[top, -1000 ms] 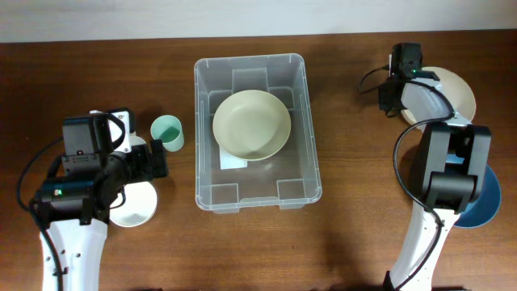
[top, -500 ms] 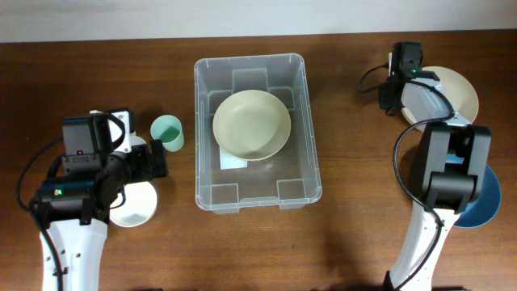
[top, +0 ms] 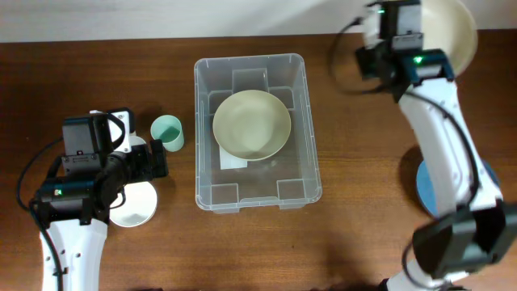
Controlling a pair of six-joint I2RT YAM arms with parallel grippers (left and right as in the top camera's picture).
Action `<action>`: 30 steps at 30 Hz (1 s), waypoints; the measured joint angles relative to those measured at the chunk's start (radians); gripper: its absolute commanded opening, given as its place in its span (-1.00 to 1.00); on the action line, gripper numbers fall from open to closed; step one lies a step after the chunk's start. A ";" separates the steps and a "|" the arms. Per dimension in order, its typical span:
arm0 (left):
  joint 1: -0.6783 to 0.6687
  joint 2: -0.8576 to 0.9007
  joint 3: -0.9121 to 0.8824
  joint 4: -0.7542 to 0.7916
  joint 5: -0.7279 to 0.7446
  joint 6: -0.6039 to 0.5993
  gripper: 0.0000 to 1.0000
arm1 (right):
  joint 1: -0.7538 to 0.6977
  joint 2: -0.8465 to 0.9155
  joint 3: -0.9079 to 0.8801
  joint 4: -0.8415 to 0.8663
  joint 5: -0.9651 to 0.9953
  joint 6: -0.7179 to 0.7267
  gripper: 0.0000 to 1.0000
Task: Pack container
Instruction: 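Lift the beige bowl and place it onto the plate in the container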
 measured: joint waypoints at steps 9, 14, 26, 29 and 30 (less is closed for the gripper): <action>0.000 0.000 0.000 0.001 -0.034 0.000 0.99 | 0.451 -0.041 0.001 -0.140 -0.137 -0.148 -0.92; 0.000 0.000 0.000 0.000 -0.034 0.000 0.99 | 0.565 0.056 0.001 -0.147 -0.145 -0.154 -0.93; 0.000 0.000 0.000 0.000 -0.034 0.000 0.99 | 0.592 0.292 0.001 -0.134 -0.182 -0.157 -0.92; 0.000 0.000 0.000 0.000 -0.034 0.000 0.99 | 0.577 0.298 0.001 -0.125 -0.185 -0.157 -0.87; 0.000 0.000 0.000 0.000 -0.034 0.000 0.99 | 0.570 0.299 0.001 -0.124 -0.184 -0.156 -0.71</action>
